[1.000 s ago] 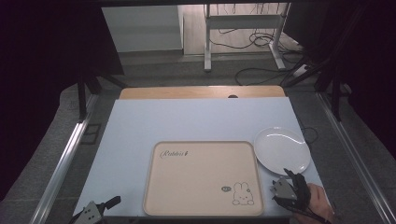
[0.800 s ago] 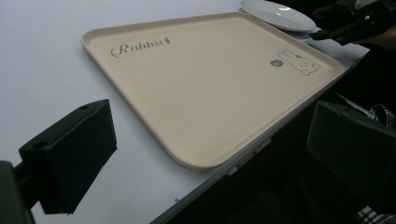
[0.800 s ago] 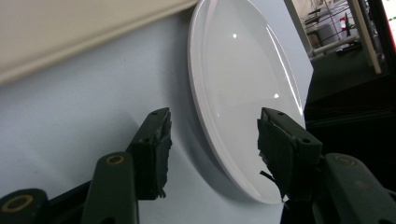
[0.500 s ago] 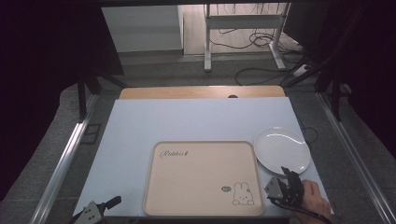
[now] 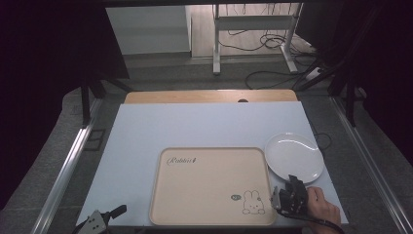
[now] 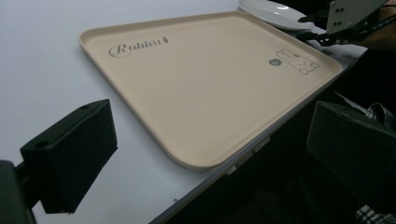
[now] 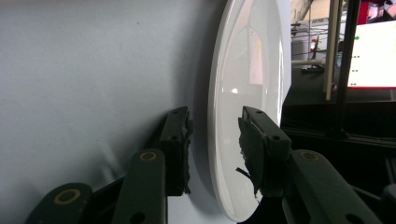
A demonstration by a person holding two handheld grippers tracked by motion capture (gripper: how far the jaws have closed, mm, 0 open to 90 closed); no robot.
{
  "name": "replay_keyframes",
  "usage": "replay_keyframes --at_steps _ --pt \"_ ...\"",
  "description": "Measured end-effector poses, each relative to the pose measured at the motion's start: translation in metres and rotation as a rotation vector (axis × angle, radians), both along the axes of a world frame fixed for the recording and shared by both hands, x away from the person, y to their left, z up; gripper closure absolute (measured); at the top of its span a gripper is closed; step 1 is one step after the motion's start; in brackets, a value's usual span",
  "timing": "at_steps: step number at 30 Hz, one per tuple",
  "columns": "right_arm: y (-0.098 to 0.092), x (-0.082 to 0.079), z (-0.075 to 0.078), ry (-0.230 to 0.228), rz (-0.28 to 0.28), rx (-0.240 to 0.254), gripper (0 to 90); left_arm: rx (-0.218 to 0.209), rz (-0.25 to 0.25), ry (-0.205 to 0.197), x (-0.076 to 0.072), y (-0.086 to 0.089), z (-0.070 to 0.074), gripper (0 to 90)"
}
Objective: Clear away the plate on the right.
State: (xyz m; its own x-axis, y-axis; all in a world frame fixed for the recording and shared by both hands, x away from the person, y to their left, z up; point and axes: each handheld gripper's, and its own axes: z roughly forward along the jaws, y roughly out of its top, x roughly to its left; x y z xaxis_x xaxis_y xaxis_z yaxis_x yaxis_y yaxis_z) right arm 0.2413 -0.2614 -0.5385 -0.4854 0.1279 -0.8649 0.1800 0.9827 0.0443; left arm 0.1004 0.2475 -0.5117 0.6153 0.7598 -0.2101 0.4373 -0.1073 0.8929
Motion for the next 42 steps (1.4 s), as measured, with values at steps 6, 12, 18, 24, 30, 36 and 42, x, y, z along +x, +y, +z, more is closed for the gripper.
replay_keyframes --at_steps 6,12,18,24,30,36,42 --pt "0.000 0.004 -0.004 -0.010 -0.003 -0.032 66.6 -0.001 0.000 0.001 0.000 0.000 0.000 1.3" --pt "0.001 0.009 -0.008 -0.016 -0.011 -0.062 73.0 -0.001 -0.003 0.004 0.000 0.000 0.000 1.3" --pt "0.003 0.015 -0.014 -0.028 -0.030 -0.113 80.1 -0.001 -0.005 0.005 0.001 0.000 0.000 1.4" --pt "0.006 0.017 -0.017 -0.032 -0.044 -0.129 85.2 -0.001 -0.006 0.004 0.001 0.000 0.000 1.4" --pt "0.004 0.015 -0.014 -0.044 -0.049 -0.115 86.7 -0.001 -0.006 0.004 0.001 0.000 0.000 1.4" --pt "0.004 0.011 -0.009 -0.079 -0.033 -0.112 85.7 -0.002 -0.006 0.004 0.001 0.000 0.000 1.4" --pt "0.007 0.007 -0.006 -0.106 -0.016 -0.118 85.6 -0.002 -0.007 0.004 0.001 0.000 0.000 1.4"
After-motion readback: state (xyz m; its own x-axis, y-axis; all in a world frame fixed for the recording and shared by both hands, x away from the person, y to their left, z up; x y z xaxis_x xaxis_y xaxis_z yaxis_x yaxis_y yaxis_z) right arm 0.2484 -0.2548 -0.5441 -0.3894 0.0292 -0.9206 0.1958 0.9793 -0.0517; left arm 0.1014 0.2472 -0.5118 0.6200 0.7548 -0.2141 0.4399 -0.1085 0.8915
